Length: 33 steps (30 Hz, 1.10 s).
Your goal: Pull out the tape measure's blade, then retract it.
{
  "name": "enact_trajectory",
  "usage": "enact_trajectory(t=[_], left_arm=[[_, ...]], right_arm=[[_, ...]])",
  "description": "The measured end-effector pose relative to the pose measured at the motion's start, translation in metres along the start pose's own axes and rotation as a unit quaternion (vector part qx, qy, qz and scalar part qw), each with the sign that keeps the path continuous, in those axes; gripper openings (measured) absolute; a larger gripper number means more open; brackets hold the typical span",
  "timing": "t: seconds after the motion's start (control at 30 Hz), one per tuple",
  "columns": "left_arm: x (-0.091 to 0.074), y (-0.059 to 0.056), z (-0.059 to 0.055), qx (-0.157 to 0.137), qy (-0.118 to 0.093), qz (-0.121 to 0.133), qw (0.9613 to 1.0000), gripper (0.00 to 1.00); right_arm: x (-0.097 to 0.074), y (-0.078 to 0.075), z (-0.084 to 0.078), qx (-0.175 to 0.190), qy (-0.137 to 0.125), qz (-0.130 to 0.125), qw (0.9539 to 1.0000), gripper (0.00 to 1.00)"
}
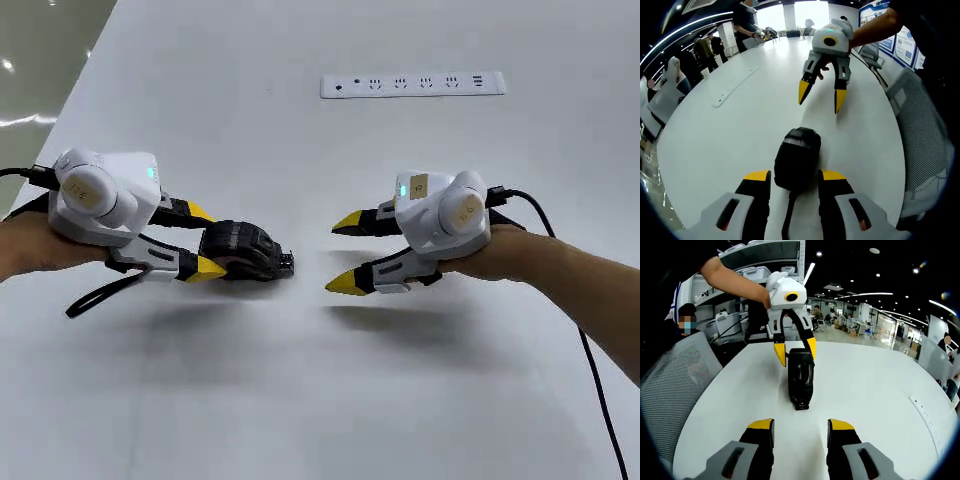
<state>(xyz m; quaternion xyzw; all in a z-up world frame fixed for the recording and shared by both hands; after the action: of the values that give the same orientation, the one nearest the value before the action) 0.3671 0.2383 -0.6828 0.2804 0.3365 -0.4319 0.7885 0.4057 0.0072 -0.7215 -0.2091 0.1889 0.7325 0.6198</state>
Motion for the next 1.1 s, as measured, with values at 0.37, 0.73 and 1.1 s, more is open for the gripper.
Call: enact_trajectory(t=[0.37, 0.73, 1.1], left_arm=[[0.006, 0.003, 0.000, 0.019, 0.011, -0.012, 0.9997, 0.26], [0.008, 0.004, -0.003, 0.028, 0.005, -0.019, 0.9994, 0.25], [0.008, 0.005, -0.005, 0.019, 0.002, -0.025, 0.9995, 0.24]], right_arm=[[0.018, -0.009, 0.002, -0.018, 0.010, 0.015, 0.9997, 0.31], [0.032, -0.014, 0.003, -0.032, 0.026, 0.028, 0.9988, 0.25], [0.047, -0.017, 0.005, -0.046, 0.037, 0.037, 0.9976, 0.20]])
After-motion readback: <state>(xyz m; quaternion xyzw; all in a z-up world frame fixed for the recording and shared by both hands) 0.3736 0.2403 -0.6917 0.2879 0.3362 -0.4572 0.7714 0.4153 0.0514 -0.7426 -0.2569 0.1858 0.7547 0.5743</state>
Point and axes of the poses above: the centre of the closed fingertips' face, and the gripper's own axes: x roughly forward along the fingers, y roughly to its left, z roughly out of its top, the point moved 9 cm from there along -x, roughly backward along the fingers, and after that the axes turned 5 degrees about z, right-handed, at the moved point
